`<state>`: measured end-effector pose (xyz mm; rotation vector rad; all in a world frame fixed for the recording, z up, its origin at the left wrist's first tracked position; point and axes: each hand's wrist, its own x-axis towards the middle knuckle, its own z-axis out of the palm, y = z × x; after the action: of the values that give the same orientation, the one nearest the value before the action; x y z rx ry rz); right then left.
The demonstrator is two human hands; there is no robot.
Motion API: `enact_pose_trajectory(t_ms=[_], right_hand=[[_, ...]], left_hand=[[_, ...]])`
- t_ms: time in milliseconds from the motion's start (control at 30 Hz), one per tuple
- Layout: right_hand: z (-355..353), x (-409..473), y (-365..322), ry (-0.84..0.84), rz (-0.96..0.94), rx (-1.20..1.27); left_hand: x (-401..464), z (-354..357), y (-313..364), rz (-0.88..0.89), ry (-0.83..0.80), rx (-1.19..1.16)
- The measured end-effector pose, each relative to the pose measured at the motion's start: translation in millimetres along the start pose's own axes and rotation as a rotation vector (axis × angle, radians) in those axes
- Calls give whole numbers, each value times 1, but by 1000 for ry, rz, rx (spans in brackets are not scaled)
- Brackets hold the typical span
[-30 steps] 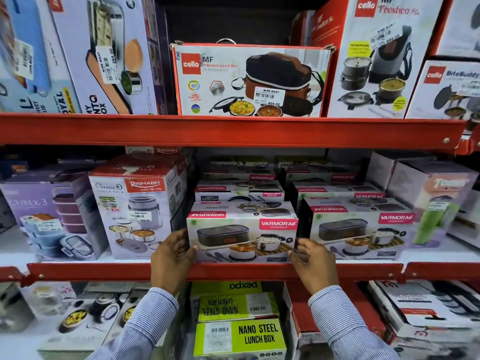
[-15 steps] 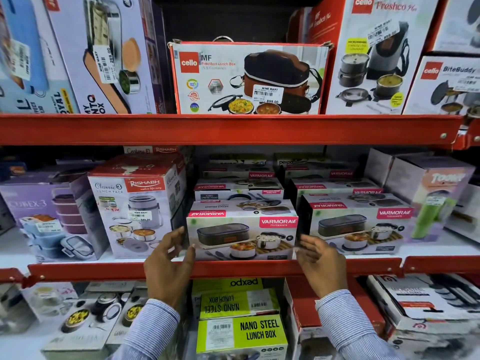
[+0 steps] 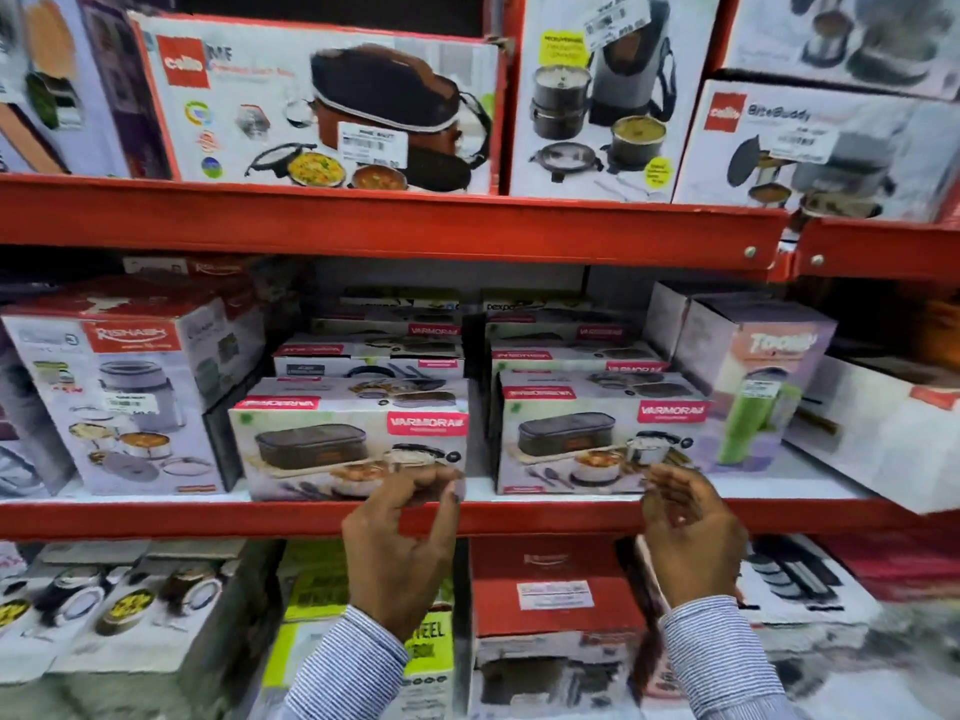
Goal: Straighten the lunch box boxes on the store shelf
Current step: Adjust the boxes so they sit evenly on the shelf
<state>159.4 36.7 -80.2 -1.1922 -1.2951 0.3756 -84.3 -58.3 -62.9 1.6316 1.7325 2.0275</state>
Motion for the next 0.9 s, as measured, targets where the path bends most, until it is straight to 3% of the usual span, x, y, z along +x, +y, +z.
enact_pose_trajectory(t_ms=[167, 333, 567, 900], right_hand=[[-36, 38, 35, -35, -28, 0], [-45, 60, 50, -158, 2, -50], [-46, 72, 55, -268, 34, -69], [-52, 76, 53, -343, 82, -77]], left_hand=[[-21, 62, 14, -121, -10, 66], [-28, 95, 19, -250, -122, 223], [-15, 115, 21, -272, -155, 362], [-11, 117, 11, -283, -144, 304]])
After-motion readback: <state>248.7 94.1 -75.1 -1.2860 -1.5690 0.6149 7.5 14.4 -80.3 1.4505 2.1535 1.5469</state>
